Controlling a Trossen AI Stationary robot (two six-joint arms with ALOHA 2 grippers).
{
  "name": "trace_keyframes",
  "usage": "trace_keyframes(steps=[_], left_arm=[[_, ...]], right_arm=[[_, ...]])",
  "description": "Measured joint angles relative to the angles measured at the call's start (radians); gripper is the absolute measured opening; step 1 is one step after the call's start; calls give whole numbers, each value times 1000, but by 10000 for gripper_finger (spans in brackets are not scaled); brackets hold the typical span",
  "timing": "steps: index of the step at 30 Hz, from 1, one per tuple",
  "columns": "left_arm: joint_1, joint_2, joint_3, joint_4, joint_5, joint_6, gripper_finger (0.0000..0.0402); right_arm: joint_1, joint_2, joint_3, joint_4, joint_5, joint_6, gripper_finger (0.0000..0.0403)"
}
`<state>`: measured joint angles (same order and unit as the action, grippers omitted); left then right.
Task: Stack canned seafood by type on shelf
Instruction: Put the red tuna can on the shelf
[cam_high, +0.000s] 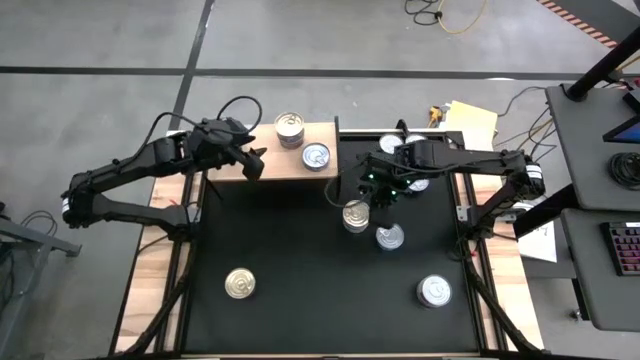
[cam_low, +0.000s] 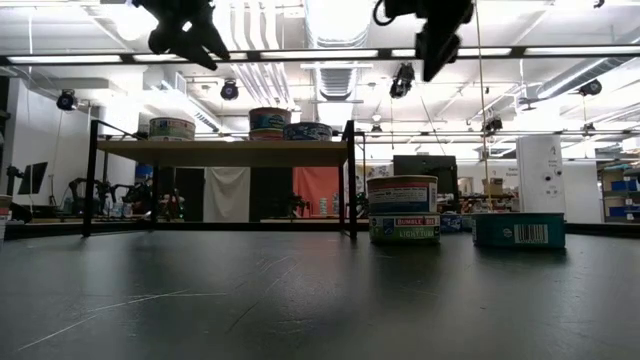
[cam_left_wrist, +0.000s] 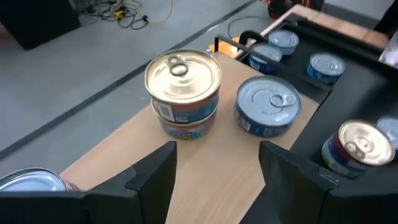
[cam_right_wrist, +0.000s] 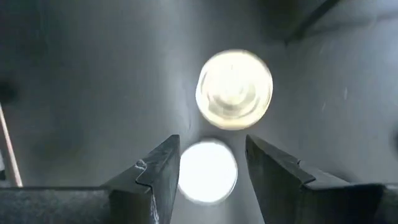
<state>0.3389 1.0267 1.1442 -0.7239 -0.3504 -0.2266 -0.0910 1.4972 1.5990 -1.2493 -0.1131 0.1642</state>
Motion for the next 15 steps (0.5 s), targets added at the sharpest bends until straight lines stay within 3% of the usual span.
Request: trace_keyframes(steps=[7,15], left_arm=[[0,7,0,-136,-4,-16,212],[-7,6,0,-393,38,-141,212]], right_arm=[[47,-18,0,-87,0,54,156],[114,-19,0,-88,0,146,139]])
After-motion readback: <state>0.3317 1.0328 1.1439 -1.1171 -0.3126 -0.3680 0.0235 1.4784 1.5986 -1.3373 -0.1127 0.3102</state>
